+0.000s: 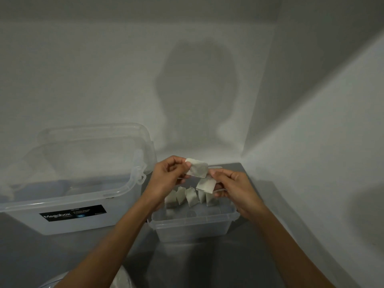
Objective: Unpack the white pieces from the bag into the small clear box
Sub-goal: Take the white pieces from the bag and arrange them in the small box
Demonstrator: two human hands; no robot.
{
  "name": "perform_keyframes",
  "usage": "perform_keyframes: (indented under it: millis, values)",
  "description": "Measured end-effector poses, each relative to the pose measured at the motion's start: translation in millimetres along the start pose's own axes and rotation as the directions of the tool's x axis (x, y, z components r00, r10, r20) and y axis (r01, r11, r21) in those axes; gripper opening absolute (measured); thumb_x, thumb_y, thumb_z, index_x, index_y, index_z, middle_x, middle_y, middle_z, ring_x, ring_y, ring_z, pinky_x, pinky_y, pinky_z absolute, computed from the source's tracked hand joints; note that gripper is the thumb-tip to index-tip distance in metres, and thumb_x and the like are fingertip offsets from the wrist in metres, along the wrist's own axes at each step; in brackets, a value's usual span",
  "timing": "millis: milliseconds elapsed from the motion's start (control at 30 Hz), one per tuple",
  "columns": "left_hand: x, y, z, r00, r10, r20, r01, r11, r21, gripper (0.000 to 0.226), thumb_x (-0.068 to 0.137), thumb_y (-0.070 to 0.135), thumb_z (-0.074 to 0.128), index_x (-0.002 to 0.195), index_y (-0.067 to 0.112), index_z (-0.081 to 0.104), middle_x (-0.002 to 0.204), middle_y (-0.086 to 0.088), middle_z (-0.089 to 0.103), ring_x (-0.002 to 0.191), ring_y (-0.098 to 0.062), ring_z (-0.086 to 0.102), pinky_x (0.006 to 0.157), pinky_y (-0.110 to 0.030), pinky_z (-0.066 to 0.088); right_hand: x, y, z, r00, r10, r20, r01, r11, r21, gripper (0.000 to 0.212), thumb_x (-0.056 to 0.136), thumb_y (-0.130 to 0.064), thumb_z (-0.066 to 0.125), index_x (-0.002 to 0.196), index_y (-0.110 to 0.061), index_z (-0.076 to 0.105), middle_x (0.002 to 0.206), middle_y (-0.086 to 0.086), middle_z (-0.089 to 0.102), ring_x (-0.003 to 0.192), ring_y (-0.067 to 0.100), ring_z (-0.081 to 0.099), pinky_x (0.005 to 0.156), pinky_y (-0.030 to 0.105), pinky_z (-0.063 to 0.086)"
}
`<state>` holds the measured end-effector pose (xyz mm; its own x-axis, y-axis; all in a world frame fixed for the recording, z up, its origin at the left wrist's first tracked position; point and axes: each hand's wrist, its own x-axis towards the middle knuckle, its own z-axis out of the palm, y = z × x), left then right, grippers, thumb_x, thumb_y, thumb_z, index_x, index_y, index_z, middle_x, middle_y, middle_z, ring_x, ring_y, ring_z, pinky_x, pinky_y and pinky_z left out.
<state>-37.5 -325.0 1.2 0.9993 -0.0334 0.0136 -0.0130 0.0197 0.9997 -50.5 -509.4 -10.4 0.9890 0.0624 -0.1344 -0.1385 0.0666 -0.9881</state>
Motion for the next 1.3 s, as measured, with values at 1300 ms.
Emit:
perform_keyframes:
  millis: [1300]
  values:
    - [21.2,12.9,-11.6,0.926,0.106,0.363,-0.284,0.828,0.483,0.020,0.076,0.040,0.075,0.079,0.020,0.072,0.067,-0.009,0.066,0.063,-0.034,0.058,0.064,-0.045,0.049,27.9,-46.0,-5.1,0.916,-0.345,0.204,0.400,0.823,-0.404,0.007,0.084,-0.015,0.072,0.089,-0.014,0.075,0.082,0.000,0.073,0.075,0.013,0.067,0.074,0.026,0.055]
